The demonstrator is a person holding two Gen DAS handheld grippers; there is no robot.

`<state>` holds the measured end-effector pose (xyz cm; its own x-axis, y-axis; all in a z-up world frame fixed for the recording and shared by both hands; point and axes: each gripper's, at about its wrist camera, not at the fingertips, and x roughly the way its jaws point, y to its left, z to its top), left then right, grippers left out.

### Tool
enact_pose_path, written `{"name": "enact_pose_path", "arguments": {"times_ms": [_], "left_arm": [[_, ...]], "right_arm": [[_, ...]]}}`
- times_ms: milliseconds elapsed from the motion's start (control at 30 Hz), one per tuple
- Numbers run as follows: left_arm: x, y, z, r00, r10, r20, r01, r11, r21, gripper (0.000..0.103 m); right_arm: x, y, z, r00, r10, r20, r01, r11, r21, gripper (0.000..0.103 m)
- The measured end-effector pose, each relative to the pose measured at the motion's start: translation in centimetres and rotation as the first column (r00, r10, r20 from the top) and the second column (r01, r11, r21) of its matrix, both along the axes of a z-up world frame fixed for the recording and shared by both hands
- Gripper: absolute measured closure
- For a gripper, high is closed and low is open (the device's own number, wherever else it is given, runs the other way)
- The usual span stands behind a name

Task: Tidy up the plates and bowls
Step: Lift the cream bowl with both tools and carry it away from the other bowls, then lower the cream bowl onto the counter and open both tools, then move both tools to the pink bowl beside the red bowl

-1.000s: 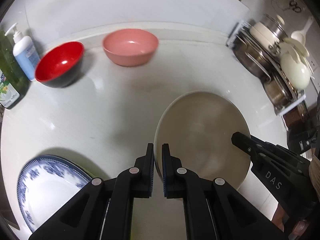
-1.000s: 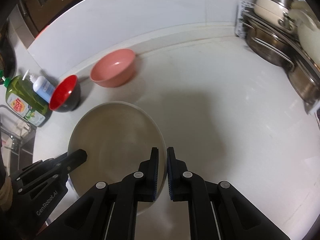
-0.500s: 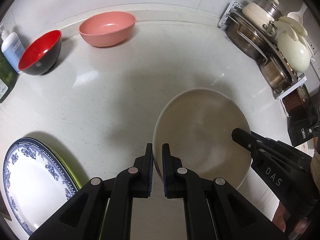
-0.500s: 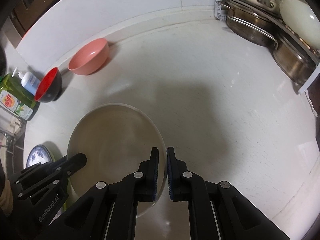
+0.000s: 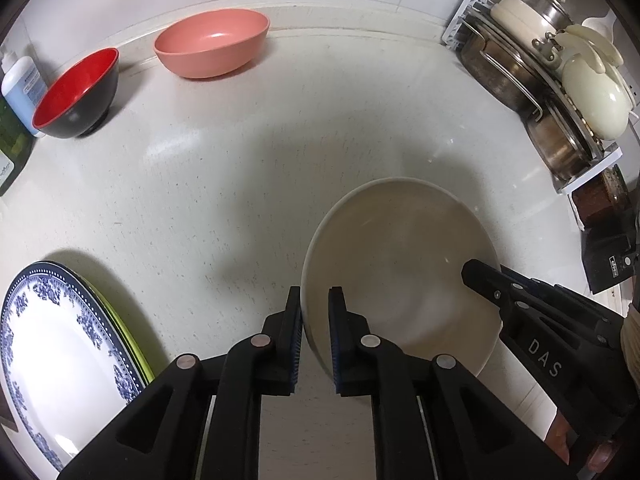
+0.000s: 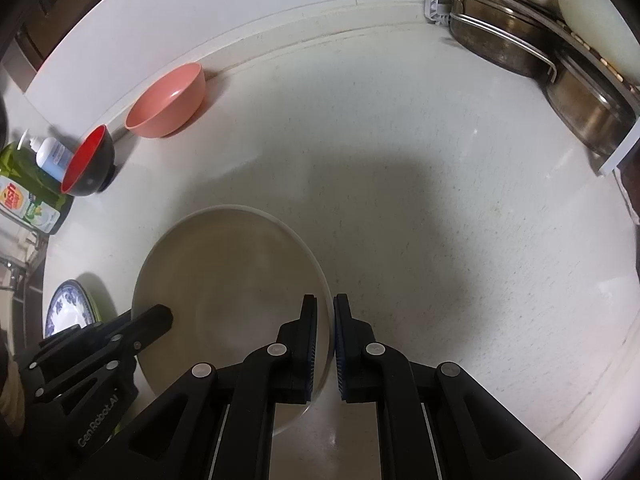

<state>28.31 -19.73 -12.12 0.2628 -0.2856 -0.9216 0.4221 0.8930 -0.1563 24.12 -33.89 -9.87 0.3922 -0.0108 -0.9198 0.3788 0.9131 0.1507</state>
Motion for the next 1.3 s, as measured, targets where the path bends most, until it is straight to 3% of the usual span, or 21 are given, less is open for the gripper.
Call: {"name": "enact_pose_path", "arguments": {"times_ms": [367, 433, 533, 667, 700, 833, 967, 1300], "left_arm": [[0.0, -0.2, -0.2, 1.000, -0.003, -0.005, 0.003, 1.000, -0.002, 0.087], [0.0, -0.2, 0.0, 1.000, -0.004, 0.007, 0.004, 1.000, 0.003, 0.084], [0.1, 0.1, 0.5, 0.999, 0.011, 0.049, -0.012, 1.000, 0.021, 0.067], [0.4, 0.9, 1.3, 0.996, 0.031, 0.086, -0.033, 0.999, 0.022, 0.054], [0.5, 1.1, 1.5, 0.995, 0.033, 0.094, -0.036, 0.999, 0.022, 0.051], [1.0, 2.1, 2.4, 0.991, 0.044, 0.125, -0.048, 0.999, 0.023, 0.044], [1.5, 3.1, 3.4, 0.986, 0.045, 0.157, -0.050, 0.998, 0.026, 0.039], [2.7, 6.1, 7.3, 0.958, 0.043, 0.284, -0.051, 0.998, 0.021, 0.028]], "right_arm": [[-0.2, -0.1, -0.2, 1.000, 0.000, 0.000, 0.000, 1.000, 0.006, 0.092], [-0.2, -0.2, -0.1, 1.000, 0.004, 0.005, -0.004, 1.000, 0.006, 0.092], [-0.3, -0.3, 0.0, 1.000, -0.005, 0.003, 0.005, 1.000, -0.010, 0.091], [-0.5, -0.4, 0.6, 1.000, -0.020, 0.011, 0.020, 0.999, -0.036, 0.068], [-0.6, -0.4, 0.8, 1.000, -0.022, 0.019, 0.023, 0.999, -0.043, 0.067], [-0.8, 0.1, 2.0, 0.999, -0.023, 0.036, 0.025, 0.997, -0.075, 0.067], [-0.5, 0.8, 3.4, 0.998, -0.014, 0.068, 0.020, 0.996, -0.089, 0.054], [1.4, 3.5, 6.6, 0.989, 0.035, 0.141, -0.020, 0.994, -0.104, 0.054]]}}
